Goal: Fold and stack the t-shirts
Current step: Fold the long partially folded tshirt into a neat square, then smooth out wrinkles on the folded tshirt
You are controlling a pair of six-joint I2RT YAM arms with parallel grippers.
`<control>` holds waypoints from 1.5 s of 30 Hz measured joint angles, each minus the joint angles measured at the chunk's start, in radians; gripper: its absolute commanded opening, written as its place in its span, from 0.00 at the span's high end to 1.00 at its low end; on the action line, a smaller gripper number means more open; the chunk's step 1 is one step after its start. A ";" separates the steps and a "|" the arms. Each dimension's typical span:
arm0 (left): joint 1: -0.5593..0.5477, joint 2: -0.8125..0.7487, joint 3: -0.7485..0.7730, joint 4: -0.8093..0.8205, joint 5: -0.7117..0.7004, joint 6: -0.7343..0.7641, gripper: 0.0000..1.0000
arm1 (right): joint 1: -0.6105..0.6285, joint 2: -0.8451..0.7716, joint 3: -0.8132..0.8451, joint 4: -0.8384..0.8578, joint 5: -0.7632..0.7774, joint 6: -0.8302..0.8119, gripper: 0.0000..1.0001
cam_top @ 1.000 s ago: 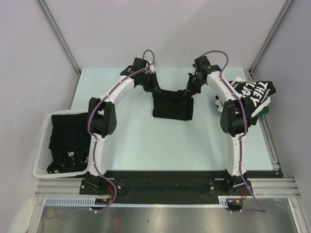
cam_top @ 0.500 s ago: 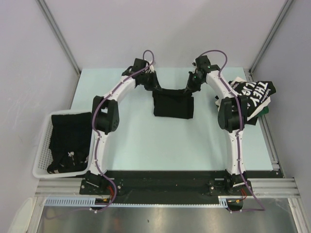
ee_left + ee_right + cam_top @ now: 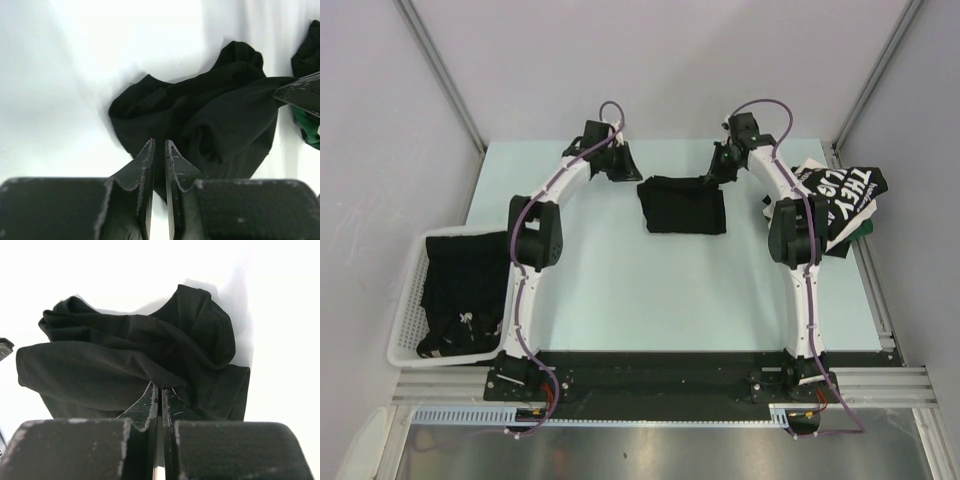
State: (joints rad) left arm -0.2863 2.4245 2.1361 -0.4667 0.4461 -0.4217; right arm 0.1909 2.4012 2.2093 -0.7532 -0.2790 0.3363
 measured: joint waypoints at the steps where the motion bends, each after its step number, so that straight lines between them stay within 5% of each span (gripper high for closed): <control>1: 0.003 0.004 0.000 0.003 -0.001 0.000 0.82 | -0.002 0.005 0.007 0.004 -0.001 0.000 1.00; 6: 0.006 0.014 0.000 0.016 0.001 -0.004 0.82 | -0.003 0.038 0.047 0.029 -0.018 0.007 1.00; 13: 0.005 0.012 -0.027 0.053 0.002 -0.008 0.83 | -0.003 0.100 0.103 0.063 -0.044 0.036 0.56; 22: -0.001 -0.035 -0.192 0.048 0.002 -0.002 0.82 | -0.003 0.103 0.108 0.107 -0.017 0.039 0.43; 29: -0.025 -0.148 -0.193 0.013 0.000 0.018 0.81 | -0.014 0.010 0.094 0.105 0.002 0.037 0.50; 41: -0.029 -0.400 -0.430 -0.041 -0.048 0.087 0.73 | 0.014 -0.240 -0.050 0.121 -0.053 0.046 0.90; 42: -0.029 -0.414 -0.456 -0.048 -0.051 0.090 0.68 | 0.022 -0.238 -0.065 0.123 -0.061 0.048 0.92; 43: -0.029 -0.426 -0.479 -0.055 -0.051 0.091 0.04 | 0.029 -0.234 -0.079 0.122 -0.070 0.051 0.92; 45: -0.029 -0.455 -0.523 -0.075 -0.055 0.100 0.00 | 0.041 -0.215 -0.095 0.121 -0.084 0.053 0.97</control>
State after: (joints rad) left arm -0.3153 1.9697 1.6135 -0.5419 0.3908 -0.3222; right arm 0.2321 2.1864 2.1143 -0.6319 -0.3630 0.3897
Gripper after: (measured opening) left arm 0.468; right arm 0.083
